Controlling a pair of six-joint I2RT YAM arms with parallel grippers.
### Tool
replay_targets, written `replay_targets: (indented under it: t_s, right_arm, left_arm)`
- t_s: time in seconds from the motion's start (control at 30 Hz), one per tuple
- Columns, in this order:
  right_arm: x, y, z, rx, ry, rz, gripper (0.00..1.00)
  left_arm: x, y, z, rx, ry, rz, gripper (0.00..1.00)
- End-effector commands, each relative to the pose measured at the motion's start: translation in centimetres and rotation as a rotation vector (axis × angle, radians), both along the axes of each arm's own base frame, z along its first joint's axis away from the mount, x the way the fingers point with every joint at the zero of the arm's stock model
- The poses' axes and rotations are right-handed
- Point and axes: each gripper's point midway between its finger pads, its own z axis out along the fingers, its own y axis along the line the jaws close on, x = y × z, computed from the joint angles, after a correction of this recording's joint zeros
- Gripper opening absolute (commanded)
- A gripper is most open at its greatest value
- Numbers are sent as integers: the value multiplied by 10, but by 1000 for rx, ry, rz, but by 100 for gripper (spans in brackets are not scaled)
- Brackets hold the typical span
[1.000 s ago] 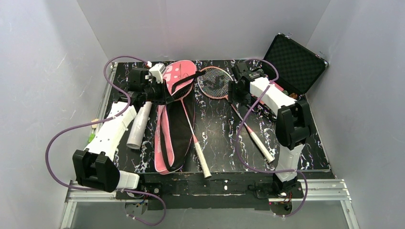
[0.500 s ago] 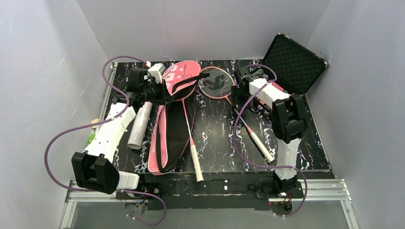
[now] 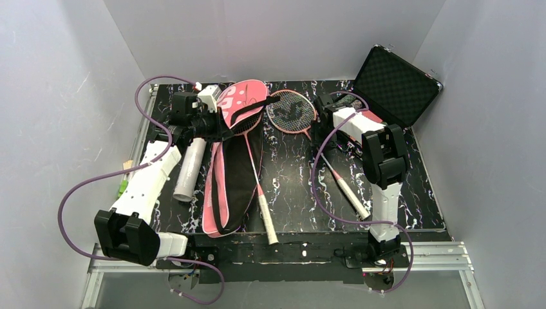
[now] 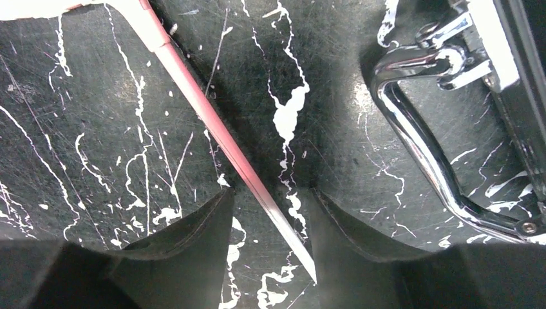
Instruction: Pack up the badminton gear
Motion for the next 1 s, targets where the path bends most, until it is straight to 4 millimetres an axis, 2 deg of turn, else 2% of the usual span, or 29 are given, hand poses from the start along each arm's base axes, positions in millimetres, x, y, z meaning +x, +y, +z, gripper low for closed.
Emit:
replay_targets:
  t_s: [0.0, 0.1, 0.13, 0.27, 0.4, 0.53, 0.67, 0.83, 0.97]
  right_arm:
    - [-5, 3, -16, 22, 42, 8, 51]
    - [-7, 6, -16, 41, 47, 7, 41]
    - [-7, 17, -8, 89, 23, 23, 30]
    - [-8, 38, 6, 118, -48, 96, 21]
    - [-8, 54, 15, 105, -86, 149, 1]
    - [-5, 59, 24, 112, -106, 155, 1]
    - [1, 60, 42, 92, -159, 160, 1]
    - [4, 56, 81, 67, -235, 126, 1]
    - [-9, 49, 114, 76, -259, 73, 1]
  left_arm:
    - [-5, -4, 49, -57, -132, -30, 0]
    - [-5, -4, 48, -58, -130, -30, 0]
    - [-5, -3, 45, -50, -127, -26, 0]
    - [-5, -1, 40, -37, -121, -23, 0]
    - [-6, -2, 38, -38, -116, -25, 0]
    - [-6, 0, 40, -33, -124, -21, 0]
    - [-7, 1, 38, -30, -123, -20, 0]
    - [-7, 1, 37, -32, -119, -20, 0]
    - [-7, 0, 33, -34, -113, -25, 0]
